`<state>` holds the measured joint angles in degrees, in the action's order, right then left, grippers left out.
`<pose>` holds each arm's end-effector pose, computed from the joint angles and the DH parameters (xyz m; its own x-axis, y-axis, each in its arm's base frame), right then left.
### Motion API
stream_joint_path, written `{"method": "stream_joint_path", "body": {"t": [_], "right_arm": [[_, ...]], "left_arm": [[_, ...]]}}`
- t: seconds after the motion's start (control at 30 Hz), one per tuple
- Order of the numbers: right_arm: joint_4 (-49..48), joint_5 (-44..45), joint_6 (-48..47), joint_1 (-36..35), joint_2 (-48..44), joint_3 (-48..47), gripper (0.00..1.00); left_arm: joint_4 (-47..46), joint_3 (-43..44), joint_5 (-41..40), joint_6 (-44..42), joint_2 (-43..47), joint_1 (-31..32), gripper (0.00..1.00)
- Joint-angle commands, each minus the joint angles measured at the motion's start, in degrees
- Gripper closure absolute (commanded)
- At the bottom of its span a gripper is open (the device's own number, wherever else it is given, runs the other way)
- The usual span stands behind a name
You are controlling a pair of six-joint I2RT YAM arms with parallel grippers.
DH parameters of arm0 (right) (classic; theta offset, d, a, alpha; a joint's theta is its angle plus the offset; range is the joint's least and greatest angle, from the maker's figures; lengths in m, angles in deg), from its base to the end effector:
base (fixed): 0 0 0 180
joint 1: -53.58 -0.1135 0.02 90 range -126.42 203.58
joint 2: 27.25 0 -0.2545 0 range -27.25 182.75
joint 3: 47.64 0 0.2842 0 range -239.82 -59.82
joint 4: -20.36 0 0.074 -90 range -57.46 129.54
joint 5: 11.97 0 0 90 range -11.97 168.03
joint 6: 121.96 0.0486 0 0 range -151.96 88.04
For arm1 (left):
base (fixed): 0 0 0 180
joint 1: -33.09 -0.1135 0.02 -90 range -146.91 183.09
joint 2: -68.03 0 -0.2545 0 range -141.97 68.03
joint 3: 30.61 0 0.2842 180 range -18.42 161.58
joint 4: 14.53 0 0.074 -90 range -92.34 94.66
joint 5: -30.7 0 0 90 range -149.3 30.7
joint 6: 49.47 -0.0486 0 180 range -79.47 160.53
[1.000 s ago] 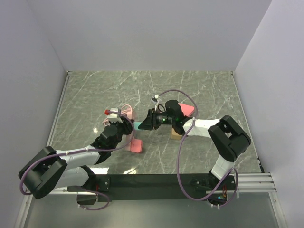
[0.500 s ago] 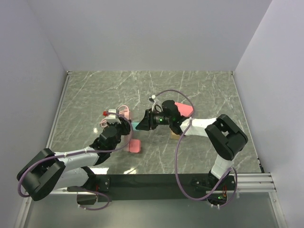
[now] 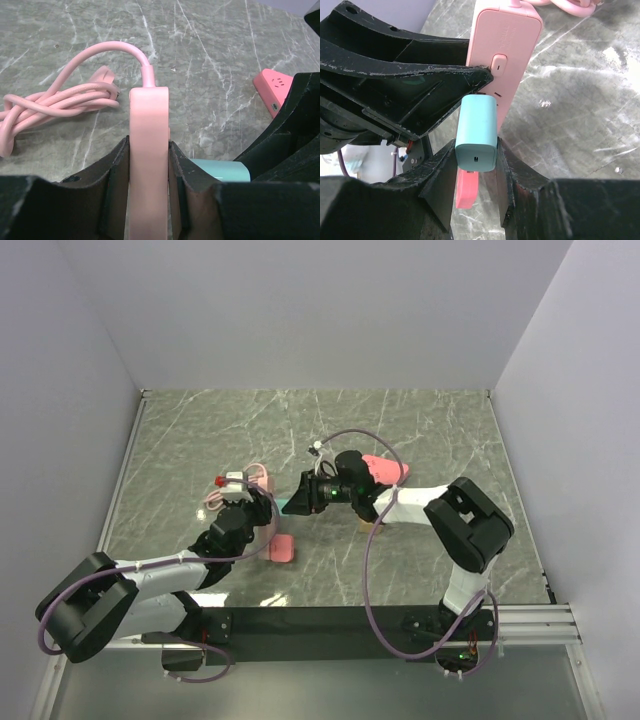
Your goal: Insert the plug
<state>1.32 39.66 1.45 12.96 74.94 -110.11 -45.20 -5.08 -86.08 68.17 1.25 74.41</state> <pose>0.2819 0.2815 0.1411 -0.7475 -0.0724 -0.6603 -0.6464 0.3078 0.6981 0.2013 -0.1478 0.1384 -0.2413 -0.3393 -0.9092 0.1635 0.9093 -0.3827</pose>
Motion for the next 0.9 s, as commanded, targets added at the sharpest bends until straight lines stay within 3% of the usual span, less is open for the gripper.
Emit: {"method": "stream_joint_path", "body": {"t": [0.0,0.87], "right_arm": [[-1.82,3.13,-0.54,-1.74,2.74,-2.89,1.00],[-0.95,2.69,0.61,-3.41,9.07,-7.02,1.00]], "left_arm": [[-14.54,2.13,7.18,3.82,2.18,2.45,0.99],[-16.56,1.77,6.22,4.70,1.31,3.06,0.99]]}}
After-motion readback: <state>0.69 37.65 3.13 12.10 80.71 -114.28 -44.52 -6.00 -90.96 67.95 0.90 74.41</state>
